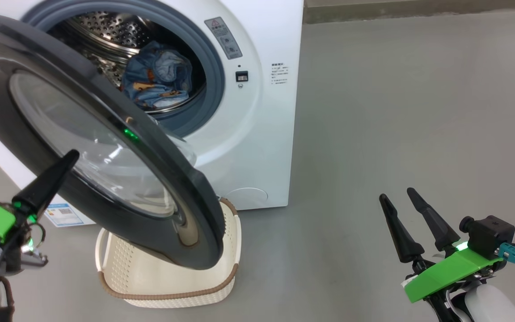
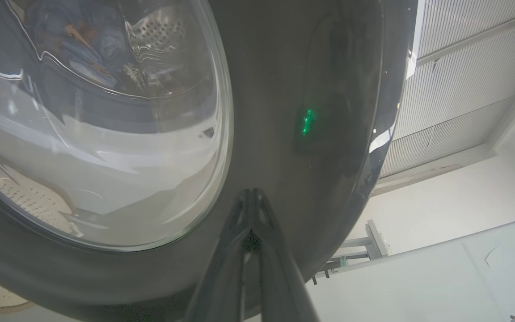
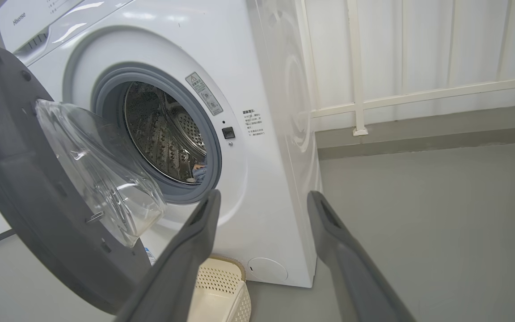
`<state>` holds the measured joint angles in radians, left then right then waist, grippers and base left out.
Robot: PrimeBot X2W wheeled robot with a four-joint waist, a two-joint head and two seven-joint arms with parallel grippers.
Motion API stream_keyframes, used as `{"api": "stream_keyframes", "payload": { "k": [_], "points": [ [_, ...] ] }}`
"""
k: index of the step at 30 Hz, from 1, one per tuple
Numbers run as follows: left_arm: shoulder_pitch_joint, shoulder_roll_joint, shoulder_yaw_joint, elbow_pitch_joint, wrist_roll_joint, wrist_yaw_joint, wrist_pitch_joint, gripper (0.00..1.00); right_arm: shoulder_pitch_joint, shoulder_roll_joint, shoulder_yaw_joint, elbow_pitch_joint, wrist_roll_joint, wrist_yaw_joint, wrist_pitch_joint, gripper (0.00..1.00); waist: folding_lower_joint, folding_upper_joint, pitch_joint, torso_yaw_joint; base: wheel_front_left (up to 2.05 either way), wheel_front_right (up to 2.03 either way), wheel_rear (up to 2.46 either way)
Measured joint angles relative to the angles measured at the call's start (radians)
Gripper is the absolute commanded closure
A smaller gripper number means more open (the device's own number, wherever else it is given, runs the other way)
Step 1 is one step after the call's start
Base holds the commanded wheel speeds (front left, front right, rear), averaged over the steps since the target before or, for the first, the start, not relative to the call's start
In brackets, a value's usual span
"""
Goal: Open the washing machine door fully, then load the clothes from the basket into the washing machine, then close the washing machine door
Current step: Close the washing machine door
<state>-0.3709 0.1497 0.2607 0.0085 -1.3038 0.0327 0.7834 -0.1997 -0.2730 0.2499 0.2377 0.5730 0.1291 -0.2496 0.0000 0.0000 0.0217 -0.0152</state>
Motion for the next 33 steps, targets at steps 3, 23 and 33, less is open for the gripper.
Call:
{"api": "stream_keyframes", "payload": {
  "k": [3,23,33],
  "points": [
    [0.029,0.014,-0.009,-0.007,0.055,-0.040,-0.033,0.07,0.000,0.000,-0.002,0.000,0.000,0.000,0.000,0.00,0.0000,0.0000,-0.005,0.008,0.00,0.00,0.00],
    [0.234,0.044,-0.104,-0.053,0.523,-0.152,-0.514,0.00,0.001,-0.004,-0.003,-0.007,0.000,0.000,0.000,0.00,0.0000,0.0000,-0.014,-0.003,0.00,0.00,0.00],
    [0.329,0.030,-0.216,0.078,0.733,-0.160,-0.840,0.00,0.001,-0.003,-0.004,-0.007,0.000,0.000,0.000,0.00,0.0000,0.0000,-0.014,-0.006,0.00,0.00,0.00]
  ]
}}
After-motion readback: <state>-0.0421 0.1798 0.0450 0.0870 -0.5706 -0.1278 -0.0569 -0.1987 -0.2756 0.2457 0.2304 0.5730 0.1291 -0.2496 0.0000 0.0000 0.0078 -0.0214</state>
